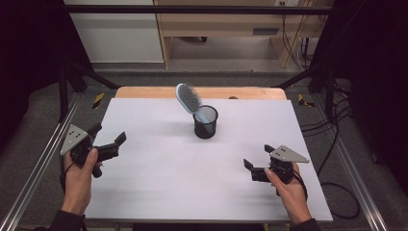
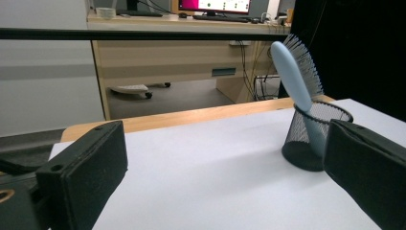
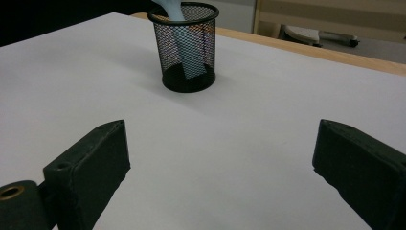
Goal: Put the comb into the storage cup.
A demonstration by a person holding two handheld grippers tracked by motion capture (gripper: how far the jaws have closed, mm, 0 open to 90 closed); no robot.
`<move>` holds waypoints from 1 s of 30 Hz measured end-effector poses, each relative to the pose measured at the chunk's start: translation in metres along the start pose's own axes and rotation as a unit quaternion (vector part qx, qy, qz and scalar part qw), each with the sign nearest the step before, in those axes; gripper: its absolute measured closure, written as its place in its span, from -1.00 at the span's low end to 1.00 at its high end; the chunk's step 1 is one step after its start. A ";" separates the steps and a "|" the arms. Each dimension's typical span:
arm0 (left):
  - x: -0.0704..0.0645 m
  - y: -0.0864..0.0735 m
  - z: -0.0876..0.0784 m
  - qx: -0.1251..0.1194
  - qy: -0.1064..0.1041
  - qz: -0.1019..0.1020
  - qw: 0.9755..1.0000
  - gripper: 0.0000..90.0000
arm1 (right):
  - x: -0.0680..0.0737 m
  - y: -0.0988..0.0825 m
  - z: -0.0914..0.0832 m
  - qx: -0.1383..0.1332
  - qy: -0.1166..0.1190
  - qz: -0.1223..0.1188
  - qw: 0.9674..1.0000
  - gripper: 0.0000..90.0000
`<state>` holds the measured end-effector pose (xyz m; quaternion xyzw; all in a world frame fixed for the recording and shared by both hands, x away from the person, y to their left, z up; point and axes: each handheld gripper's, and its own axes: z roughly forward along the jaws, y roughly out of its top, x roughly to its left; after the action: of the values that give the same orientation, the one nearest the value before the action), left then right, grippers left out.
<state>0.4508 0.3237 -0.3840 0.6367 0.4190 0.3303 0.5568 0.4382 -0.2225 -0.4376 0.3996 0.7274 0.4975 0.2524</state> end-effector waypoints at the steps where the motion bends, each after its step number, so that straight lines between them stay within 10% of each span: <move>1: 0.002 -0.002 -0.003 0.000 0.001 0.002 1.000 -0.96 | -0.001 0.000 -0.001 0.001 -0.003 -0.001 1.000 -0.88; 30: 0.004 -0.037 -0.034 0.010 0.012 0.025 1.000 -0.96 | -0.031 -0.019 -0.038 -0.015 -0.034 0.010 0.999 -0.86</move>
<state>0.4160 0.3426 -0.4151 0.6484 0.4128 0.3478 0.5368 0.4203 -0.2716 -0.4416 0.4200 0.7069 0.4970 0.2773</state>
